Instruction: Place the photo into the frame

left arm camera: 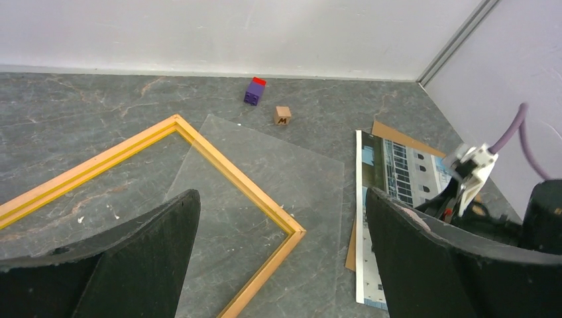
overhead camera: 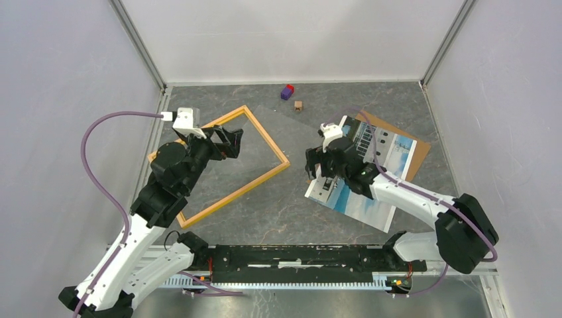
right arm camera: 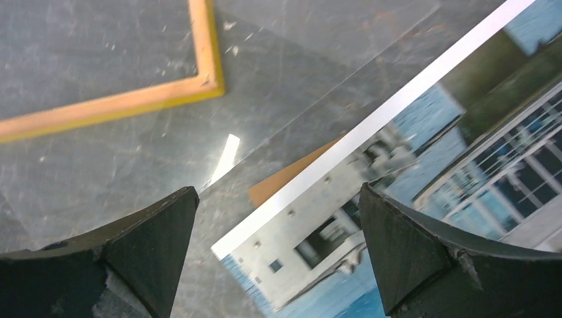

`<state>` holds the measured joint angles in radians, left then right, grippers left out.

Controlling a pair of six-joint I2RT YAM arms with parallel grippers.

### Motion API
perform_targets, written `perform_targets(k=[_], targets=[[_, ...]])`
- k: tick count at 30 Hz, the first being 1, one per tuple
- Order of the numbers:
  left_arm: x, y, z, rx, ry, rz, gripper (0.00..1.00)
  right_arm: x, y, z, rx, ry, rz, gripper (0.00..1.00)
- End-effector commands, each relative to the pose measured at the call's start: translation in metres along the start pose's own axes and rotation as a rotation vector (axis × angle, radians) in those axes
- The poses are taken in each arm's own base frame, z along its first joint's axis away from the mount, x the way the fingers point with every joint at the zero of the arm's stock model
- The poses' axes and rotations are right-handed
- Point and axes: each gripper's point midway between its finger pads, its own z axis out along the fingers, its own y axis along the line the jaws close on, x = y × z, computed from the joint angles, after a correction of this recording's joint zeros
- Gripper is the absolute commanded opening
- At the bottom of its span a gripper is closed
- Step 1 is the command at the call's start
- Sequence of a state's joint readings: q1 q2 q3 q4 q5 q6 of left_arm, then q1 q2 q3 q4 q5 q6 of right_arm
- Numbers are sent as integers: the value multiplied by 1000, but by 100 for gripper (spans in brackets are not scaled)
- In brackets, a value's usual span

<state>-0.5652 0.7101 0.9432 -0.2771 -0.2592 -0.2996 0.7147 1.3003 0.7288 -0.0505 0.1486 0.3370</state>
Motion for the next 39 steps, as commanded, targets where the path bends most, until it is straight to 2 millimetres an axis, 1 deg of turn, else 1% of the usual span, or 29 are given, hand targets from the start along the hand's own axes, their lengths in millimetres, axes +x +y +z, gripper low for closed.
perform_targets(k=[1,6,7,8,9,10,12,15,17,18,19,20,21,24,25,29,32,35,39], targets=[[-10,-1,5,4,-39,1,100,-50,-13,5,-31,-78,-51,98],[-8,-3,6,14,-29,-3,100,-73,-28,37,-62,-43,-3,97],[-7,-3,6,16,-26,-4,100,-80,-28,45,-87,-46,10,97],[-7,-5,7,22,-24,-6,100,-91,-22,52,-135,-55,24,97],[-6,-6,8,27,-19,-6,100,-94,-22,63,-164,-34,47,97],[-6,-6,9,31,-16,-6,100,-103,-18,70,-201,-28,68,97],[-4,-8,9,38,-8,-8,100,-109,-19,91,-238,6,97,98],[-4,-7,10,35,-5,-7,100,-123,-31,112,-239,13,116,97],[-3,-8,11,39,-2,-6,100,-126,-43,126,-256,12,120,97],[-2,-10,11,50,3,-6,100,-131,-45,131,-277,7,120,97],[-1,-13,12,62,10,-2,100,-132,-53,139,-288,13,128,97],[0,-15,14,73,19,2,100,-135,-55,147,-314,27,132,97],[2,-17,15,87,28,7,100,-142,-59,153,-327,40,127,96],[5,-21,19,107,50,12,100,-144,-68,178,-332,99,101,95],[6,-20,20,106,54,12,100,-150,-71,183,-330,97,95,95],[11,-16,25,92,70,6,100,-149,-78,197,-355,75,141,92],[14,-16,29,102,87,-1,100,-145,-77,206,-392,66,172,86],[17,-16,33,107,99,-15,100,-134,-76,216,-416,90,193,82],[18,-12,35,96,106,-23,100,-119,-77,223,-432,118,207,79]])
